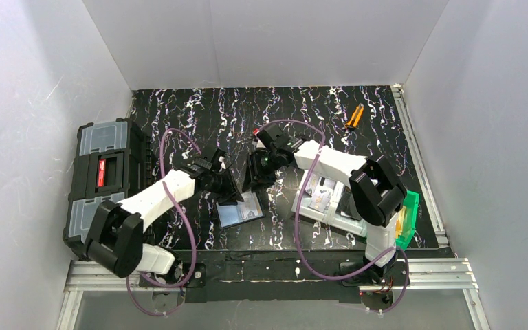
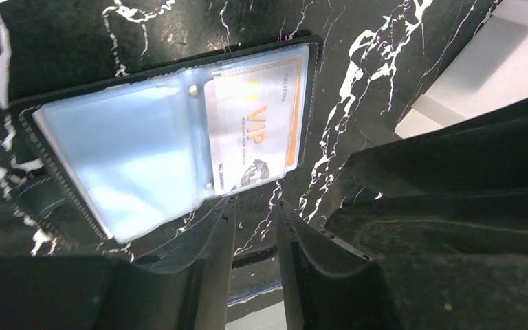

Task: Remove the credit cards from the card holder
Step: Remove the credit card from the card holder.

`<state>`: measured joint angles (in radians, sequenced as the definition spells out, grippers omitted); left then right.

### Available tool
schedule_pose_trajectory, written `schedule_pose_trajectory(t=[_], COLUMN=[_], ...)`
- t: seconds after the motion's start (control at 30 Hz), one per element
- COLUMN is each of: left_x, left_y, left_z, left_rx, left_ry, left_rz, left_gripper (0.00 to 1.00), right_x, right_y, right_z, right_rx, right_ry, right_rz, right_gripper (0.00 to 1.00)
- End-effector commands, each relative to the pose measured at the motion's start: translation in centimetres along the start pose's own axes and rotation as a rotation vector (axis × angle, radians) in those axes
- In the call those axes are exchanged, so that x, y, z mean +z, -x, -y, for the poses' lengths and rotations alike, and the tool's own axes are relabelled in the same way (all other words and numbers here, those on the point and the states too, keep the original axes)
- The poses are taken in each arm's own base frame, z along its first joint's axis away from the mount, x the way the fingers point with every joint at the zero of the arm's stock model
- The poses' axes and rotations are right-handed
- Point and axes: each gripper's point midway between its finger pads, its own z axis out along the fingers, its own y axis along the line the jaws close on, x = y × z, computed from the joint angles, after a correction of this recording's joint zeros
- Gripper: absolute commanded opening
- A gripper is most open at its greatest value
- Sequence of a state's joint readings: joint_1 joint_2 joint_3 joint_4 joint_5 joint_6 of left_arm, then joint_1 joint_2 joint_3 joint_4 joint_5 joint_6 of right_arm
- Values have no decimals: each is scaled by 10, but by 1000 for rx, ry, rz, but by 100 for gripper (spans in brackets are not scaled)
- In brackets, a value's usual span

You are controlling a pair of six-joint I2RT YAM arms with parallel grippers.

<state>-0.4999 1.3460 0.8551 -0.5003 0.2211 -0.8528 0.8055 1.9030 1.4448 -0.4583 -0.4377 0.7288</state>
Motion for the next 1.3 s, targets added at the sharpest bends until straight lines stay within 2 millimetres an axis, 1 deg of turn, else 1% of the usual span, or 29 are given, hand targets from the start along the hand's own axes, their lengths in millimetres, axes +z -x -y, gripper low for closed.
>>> schedule_pose_trajectory(t=[0.0,0.1,0.23,0.37,0.47,0.63,0.87,0.93,1.13,1.27], left_x=[17,26,32,40,46,50,56,58,64,65], left_y=[-4,-6,-9,-13,-14,-16,-19,-19,-21,-20], left_z=[7,-1,-11,-20,-22,-31,-33,-33,-30,-24], left_rx=[-38,-59,-56,-60,-71,-66,-62,-62,-65,-71], left_ry=[-86,-77,-55,-41,-56,-28,-36,-43,-70,-103], left_rz=[-60,-77,-86,-96,-102,-103,-113,-118,-131,-132], left_gripper=[28,28,28,28,28,27,27,26,24,19], right_x=[5,9,16,23,26,31,40,42,45,46], right_y=[-27,-32,-35,-36,-37,-39,-44,-45,-49,-52], right_z=[38,51,61,62,64,67,67,68,75,79], right_rx=[-12,-20,-22,-17,-17,-20,-24,-25,-14,-8], right_ry=[-117,-148,-168,-166,-175,-188,-196,-204,-229,-241], right_rz=[-61,-69,-87,-97,-102,-110,-131,-135,-147,-155], right_gripper=[46,47,47,46,45,43,41,39,27,21])
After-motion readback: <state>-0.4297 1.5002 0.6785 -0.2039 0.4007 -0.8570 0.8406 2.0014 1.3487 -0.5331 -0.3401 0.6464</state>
